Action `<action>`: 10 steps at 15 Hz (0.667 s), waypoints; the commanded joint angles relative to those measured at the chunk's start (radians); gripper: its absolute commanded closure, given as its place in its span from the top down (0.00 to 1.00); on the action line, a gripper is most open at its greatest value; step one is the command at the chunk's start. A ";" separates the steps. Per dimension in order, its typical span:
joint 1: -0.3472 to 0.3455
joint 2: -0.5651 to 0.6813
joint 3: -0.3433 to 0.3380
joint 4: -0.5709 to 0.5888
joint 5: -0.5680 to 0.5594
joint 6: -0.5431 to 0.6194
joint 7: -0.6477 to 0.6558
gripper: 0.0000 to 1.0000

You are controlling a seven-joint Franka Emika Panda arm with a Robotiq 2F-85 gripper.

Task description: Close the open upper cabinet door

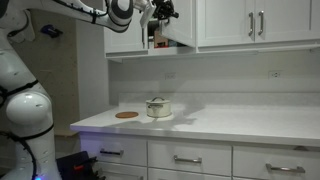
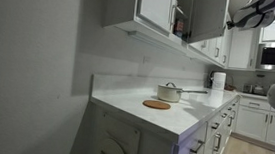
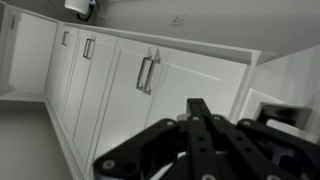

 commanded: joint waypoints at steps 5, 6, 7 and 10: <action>0.397 -0.119 -0.270 -0.008 0.121 -0.023 -0.247 0.00; 0.430 -0.138 -0.291 -0.006 0.124 -0.034 -0.255 0.00; 0.460 -0.153 -0.311 -0.001 0.125 -0.053 -0.256 0.00; 0.486 -0.174 -0.312 -0.010 0.159 -0.106 -0.261 0.00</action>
